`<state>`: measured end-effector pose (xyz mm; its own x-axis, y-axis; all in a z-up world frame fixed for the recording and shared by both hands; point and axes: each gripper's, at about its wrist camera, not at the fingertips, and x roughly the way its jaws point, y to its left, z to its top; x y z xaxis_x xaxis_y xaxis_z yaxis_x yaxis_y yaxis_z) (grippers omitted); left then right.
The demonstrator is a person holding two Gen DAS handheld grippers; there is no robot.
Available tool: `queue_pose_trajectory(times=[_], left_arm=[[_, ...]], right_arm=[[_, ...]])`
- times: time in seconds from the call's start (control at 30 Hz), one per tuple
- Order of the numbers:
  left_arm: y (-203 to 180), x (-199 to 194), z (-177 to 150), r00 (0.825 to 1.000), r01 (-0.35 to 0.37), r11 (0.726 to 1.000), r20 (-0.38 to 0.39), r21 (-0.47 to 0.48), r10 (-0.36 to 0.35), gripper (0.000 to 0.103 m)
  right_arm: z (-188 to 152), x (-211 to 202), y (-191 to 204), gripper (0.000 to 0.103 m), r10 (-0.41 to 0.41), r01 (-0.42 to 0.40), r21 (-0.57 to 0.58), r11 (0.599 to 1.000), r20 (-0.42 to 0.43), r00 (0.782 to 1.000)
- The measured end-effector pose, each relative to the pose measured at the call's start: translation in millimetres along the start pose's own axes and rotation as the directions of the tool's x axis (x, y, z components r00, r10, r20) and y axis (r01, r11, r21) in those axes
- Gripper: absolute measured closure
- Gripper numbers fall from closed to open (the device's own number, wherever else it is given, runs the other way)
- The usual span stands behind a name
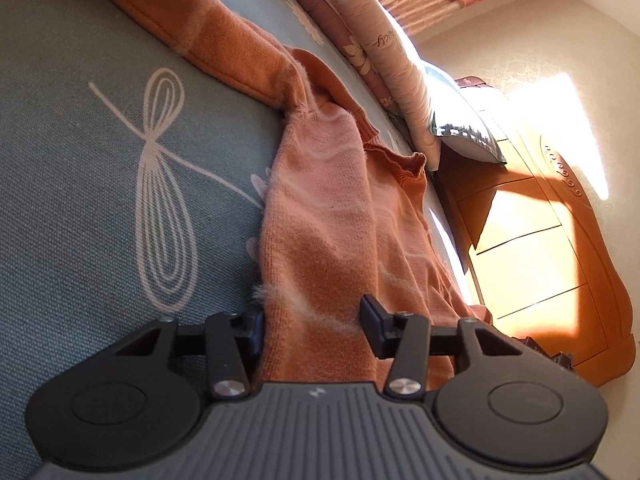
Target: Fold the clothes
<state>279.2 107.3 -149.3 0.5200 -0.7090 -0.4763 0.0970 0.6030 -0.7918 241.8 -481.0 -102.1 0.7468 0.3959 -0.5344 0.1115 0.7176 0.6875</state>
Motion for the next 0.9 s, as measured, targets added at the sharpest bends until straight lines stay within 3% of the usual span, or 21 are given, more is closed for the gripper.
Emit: queue_pose_trajectory(times=[0.1, 0.17, 0.33, 0.37, 0.4, 0.43, 0.67, 0.9], left_arm=[[1, -1, -1, 1.0, -0.005, 1.0, 0.005, -0.006, 0.005, 0.059], [-1, 1, -1, 1.0, -0.014, 1.0, 0.011, -0.006, 0.014, 0.059], [-2, 1, -2, 1.0, -0.015, 1.0, 0.023, -0.01, 0.016, 0.059], [-2, 0, -2, 1.0, -0.014, 1.0, 0.023, -0.014, 0.015, 0.059], [-2, 1, -1, 1.0, -0.014, 1.0, 0.023, -0.014, 0.014, 0.059], [-2, 1, -1, 1.0, -0.014, 1.0, 0.023, -0.014, 0.014, 0.058], [-4, 3, -1, 1.0, -0.023, 1.0, 0.019, -0.012, 0.023, 0.058], [-17, 3, -4, 0.998, -0.064, 0.997, -0.005, 0.034, 0.064, 0.057]], right_arm=[[25, 34, -19, 0.045, 0.026, -0.022, 0.075, 0.997, -0.048, 0.999], [31, 58, -20, 0.045, 0.015, -0.009, 0.065, 0.998, -0.093, 0.996], [35, 80, -8, 0.046, 0.022, -0.026, -0.031, 0.999, -0.111, 0.994], [36, 82, -5, 0.051, 0.011, -0.017, -0.057, 0.998, -0.116, 0.993], [36, 83, -3, 0.075, -0.001, -0.009, -0.082, 0.997, -0.12, 0.993], [36, 85, 0, 0.09, -0.013, 0.0, -0.108, 0.994, -0.124, 0.992], [60, 61, 16, 0.094, -0.073, 0.073, -0.213, 0.974, 0.011, 0.997], [62, 87, 15, 0.095, -0.241, 0.237, -0.299, 0.924, 0.024, 0.97]])
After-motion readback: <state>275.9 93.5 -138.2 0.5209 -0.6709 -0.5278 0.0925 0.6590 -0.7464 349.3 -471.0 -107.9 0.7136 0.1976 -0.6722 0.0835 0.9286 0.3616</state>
